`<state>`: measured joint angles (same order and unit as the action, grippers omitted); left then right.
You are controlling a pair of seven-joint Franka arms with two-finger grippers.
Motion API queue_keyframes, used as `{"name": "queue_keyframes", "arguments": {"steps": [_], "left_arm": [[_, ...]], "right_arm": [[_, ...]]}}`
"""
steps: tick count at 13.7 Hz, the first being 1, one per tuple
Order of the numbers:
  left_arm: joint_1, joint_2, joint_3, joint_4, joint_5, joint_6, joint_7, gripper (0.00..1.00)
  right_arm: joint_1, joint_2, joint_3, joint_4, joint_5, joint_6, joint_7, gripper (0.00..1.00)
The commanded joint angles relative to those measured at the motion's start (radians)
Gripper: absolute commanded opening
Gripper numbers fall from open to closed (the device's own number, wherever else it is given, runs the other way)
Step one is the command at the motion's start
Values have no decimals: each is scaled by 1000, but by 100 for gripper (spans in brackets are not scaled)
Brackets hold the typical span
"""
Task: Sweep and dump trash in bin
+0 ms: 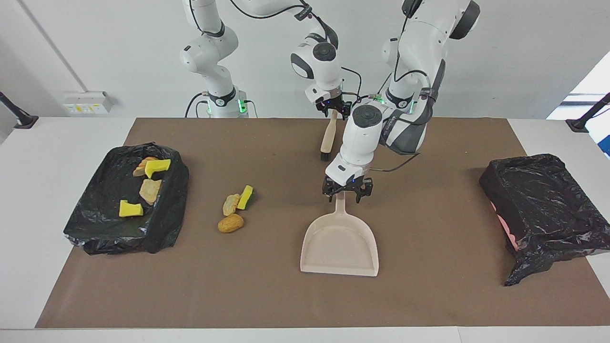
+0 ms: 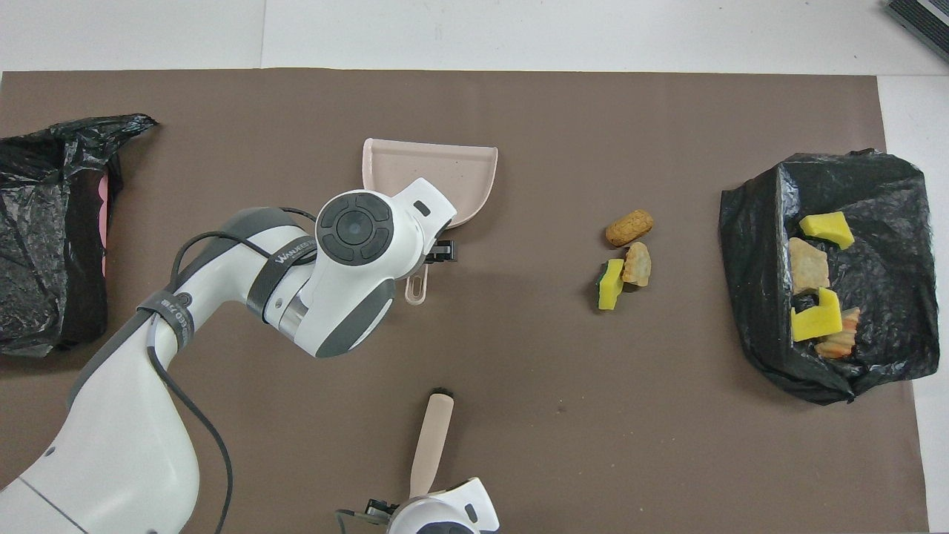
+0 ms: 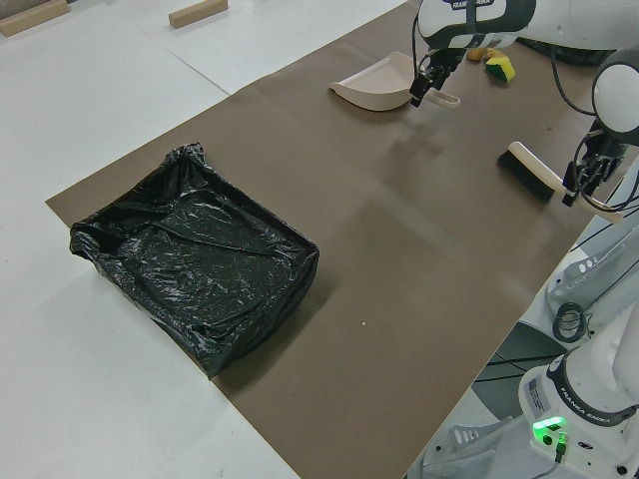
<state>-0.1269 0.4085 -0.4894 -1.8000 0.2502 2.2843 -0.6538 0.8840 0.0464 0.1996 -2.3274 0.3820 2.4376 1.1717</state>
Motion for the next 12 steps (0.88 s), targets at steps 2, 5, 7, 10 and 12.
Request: {"name": "queue_keyframes", "arguments": {"steps": [2,5,7,10,12], "left_arm": [[-7,-2,2,-2,26,7,-27,11],[-4,-10,0,-1,32,-3,-21,0],[1,-16,-6,1,32,-11,-12,0],[12,-66,-8,-2,24,-113,197,0],[16,-95,-5,-1,23,-193,328,0]], "right_arm": [[-8,12,-6,31,5,-40,2,0],[-87,-57,-11,75,-58,-210,0,0],[-172,-156,-9,79,-90,-332,-21,0],[-336,-267,-9,85,-101,-535,-202,0],[-408,-272,-9,85,-179,-616,-283,0]]}}
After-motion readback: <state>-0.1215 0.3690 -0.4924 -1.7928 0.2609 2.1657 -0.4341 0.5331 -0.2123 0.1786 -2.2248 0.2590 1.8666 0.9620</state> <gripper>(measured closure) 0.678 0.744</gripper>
